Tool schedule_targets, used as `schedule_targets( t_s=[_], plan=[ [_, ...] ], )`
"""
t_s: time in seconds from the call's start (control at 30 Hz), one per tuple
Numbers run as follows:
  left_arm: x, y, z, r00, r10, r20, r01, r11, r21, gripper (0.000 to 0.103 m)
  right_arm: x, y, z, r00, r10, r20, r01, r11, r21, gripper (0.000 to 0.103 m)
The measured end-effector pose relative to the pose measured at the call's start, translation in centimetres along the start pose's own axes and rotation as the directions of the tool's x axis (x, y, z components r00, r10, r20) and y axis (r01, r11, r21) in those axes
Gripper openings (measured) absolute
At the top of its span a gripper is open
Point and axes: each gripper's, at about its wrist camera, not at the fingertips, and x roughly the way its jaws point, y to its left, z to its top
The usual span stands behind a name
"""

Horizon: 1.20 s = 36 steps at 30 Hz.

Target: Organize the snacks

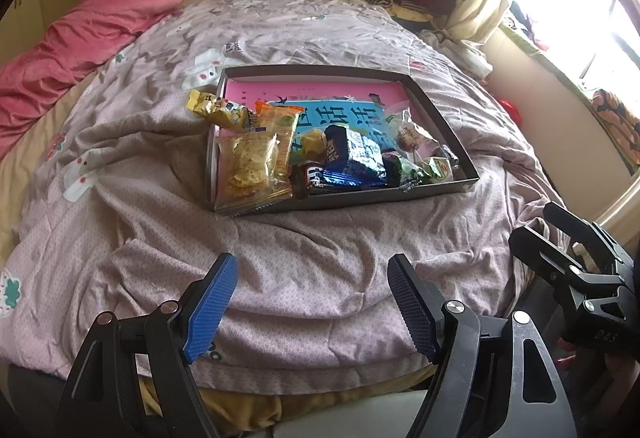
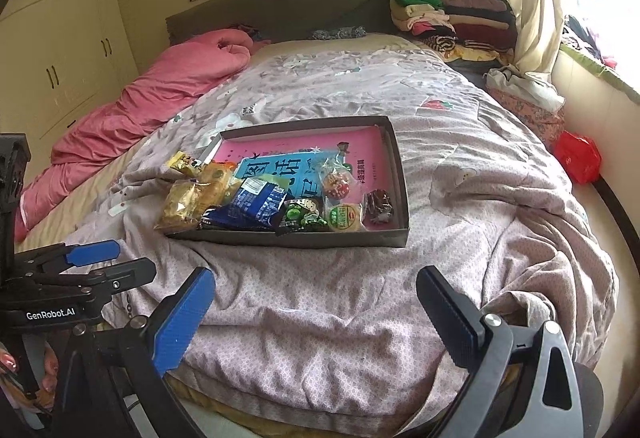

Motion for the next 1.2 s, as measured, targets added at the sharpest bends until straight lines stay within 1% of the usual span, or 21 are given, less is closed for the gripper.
schedule_targets(
  t_s=[0.8,1.2],
  plan=[
    [0.26,0.35,0.20,1.000,0.006,-0.007,-0.006,1.000,-0.011,0.079,0.44,-0.09,-0.07,1.000,-0.006,-0.010,0.006,1.000,0.001,0.102],
    [0.12,0.18,0.29,0.999,0.046,0.004,-0.046,0.999,0.005,0.079,0.48,-0.08,-0.05,1.000,-0.006,-0.011,0.006,1.000,0.001,0.102]
  ],
)
